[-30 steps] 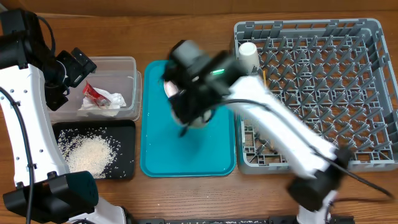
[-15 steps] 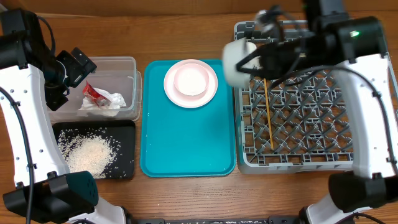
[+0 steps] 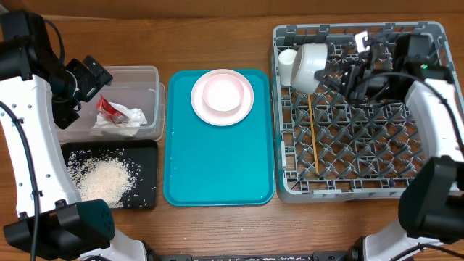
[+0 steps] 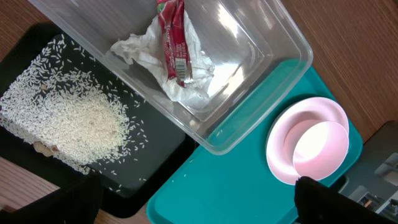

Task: Sort waste into correct bins and load items into the dishwasher
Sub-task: 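Lift the white bowl and carry it right into the rack, then set the bowl tilted in the rack's top-left and open the right gripper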

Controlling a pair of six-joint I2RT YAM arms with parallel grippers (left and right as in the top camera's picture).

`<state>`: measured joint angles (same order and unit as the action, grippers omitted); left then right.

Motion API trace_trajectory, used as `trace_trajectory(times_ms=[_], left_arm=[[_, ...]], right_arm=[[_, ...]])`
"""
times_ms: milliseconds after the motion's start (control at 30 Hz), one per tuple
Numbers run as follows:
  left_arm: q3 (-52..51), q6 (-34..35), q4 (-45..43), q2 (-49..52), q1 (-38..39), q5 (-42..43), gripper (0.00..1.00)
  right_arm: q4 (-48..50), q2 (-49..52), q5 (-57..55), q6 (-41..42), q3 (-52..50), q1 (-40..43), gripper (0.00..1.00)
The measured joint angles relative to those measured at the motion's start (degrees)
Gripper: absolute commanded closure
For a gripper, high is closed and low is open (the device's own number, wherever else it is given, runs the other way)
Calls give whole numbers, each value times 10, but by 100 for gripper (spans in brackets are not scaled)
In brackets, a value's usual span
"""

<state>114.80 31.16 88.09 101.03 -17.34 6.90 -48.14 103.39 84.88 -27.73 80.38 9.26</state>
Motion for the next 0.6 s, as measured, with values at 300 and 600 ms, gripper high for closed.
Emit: trace_trajectory(times_ms=[300, 600], left_arm=[[0, 0, 0, 0, 0, 0, 0], [0, 0, 0, 0, 0, 0, 0]], right_arm=[[71, 1, 11, 8, -40, -15, 96], [76, 1, -26, -37, -72, -19, 96]])
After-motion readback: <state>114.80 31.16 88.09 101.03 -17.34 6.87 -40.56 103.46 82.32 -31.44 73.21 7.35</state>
